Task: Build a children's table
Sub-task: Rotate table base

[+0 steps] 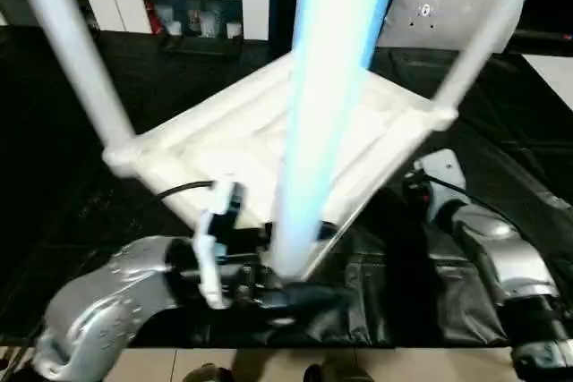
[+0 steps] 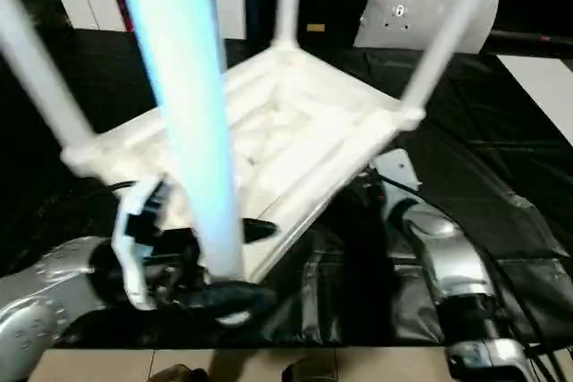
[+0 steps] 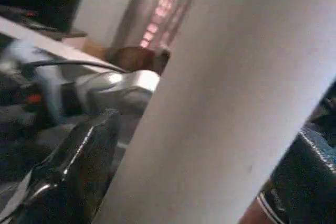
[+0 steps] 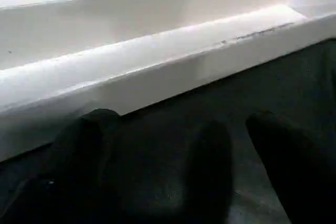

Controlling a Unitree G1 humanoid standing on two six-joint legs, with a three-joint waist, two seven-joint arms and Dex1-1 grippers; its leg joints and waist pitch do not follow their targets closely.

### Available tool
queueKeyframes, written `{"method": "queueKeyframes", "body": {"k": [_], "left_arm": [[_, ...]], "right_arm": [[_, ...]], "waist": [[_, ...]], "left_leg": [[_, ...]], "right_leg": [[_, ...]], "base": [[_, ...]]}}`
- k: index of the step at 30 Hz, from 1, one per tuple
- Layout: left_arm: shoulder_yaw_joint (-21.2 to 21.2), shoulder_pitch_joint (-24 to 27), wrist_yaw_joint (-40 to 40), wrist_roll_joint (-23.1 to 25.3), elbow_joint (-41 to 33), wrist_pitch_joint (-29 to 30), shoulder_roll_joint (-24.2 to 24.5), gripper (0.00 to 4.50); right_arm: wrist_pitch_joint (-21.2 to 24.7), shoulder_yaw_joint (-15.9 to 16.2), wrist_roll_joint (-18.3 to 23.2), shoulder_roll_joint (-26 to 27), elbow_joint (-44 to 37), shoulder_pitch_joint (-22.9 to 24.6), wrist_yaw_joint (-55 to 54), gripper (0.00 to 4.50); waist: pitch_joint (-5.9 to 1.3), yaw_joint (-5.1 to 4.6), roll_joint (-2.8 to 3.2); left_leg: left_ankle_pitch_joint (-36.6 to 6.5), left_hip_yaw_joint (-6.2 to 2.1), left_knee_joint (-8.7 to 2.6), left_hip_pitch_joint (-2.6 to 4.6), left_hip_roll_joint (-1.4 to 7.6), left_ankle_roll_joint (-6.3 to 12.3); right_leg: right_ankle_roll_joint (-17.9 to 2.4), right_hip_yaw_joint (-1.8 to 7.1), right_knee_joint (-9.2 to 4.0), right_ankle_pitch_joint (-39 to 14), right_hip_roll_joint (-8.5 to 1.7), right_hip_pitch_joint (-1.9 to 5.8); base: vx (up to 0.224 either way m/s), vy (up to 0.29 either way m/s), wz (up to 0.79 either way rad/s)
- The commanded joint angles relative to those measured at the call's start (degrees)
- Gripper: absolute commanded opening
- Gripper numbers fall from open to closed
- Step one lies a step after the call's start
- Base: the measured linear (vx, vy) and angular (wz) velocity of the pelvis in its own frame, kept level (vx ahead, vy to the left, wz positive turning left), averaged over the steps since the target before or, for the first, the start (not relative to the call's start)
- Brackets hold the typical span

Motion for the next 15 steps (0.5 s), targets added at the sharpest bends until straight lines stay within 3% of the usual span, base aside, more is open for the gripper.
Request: {"method": "queueKeyframes", "body": {"k": [1,5,6,10,13,15], "left_arm": [[-2.4,-1.6,0.0,0.4,0.1,-0.2,-1.4,4.44],[-4.2,-4.4,-0.1,3.3,3.4,-1.7,-3.8,4.44],[-4.6,-5.2,0.0,3.9,4.4,-2.1,-4.4,4.44],[-5.6,-10.2,0.8,8.4,11.0,-6.2,-7.9,4.44],[-5.7,-11.9,1.3,9.7,13.4,-7.6,-9.3,4.44],[-5.7,-14.2,2.9,12.5,16.9,-11.1,-11.5,4.44]], "right_arm": [[-1.7,2.7,0.5,1.8,-0.8,-2.0,2.2,4.50],[-3.1,4.9,-0.3,4.1,0.6,-4.1,3.1,4.50],[-3.6,5.2,-0.4,4.8,1.3,-4.8,3.3,4.50],[-5.7,5.5,-1.8,8.2,6.5,-9.0,2.3,4.50],[-6.8,5.2,-1.2,9.3,8.0,-9.8,3.0,4.50],[-7.6,4.6,0.0,10.6,9.5,-10.1,3.7,4.50]], "waist": [[-3.08,0.45,-0.19],[-3.20,0.34,-0.21],[-3.23,0.31,0.49],[-3.28,0.13,0.26],[-3.56,0.26,0.34],[-3.76,0.51,0.49]], "left_leg": [[-6.3,-2.03,-4.36,0.85,4.28,-0.10],[-5.2,-2.02,-4.28,0.81,4.34,0.33],[-5.5,-2.04,-4.27,1.02,4.36,0.33],[-6.6,-2.04,-4.33,1.07,4.41,-0.53],[-4.4,-2.05,-4.20,0.89,4.43,-0.08],[-2.3,-1.88,-4.06,0.98,4.44,1.20]], "right_leg": [[-13.1,3.15,-4.49,-7.8,-5.21,2.03],[-13.4,3.15,-4.30,-5.7,-5.21,2.15],[-13.8,3.15,-4.33,-5.9,-5.23,1.93],[-14.1,3.14,-4.53,-7.0,-5.27,1.93],[-14.7,3.18,-4.06,-2.9,-5.39,2.37],[-15.8,3.15,-3.80,1.9,-5.28,2.40]], "base": [[0.000,0.000,0.00],[0.000,0.000,0.00],[0.000,0.000,0.00],[0.000,0.000,0.00],[0.000,0.000,0.00],[0.000,0.000,0.00]]}}
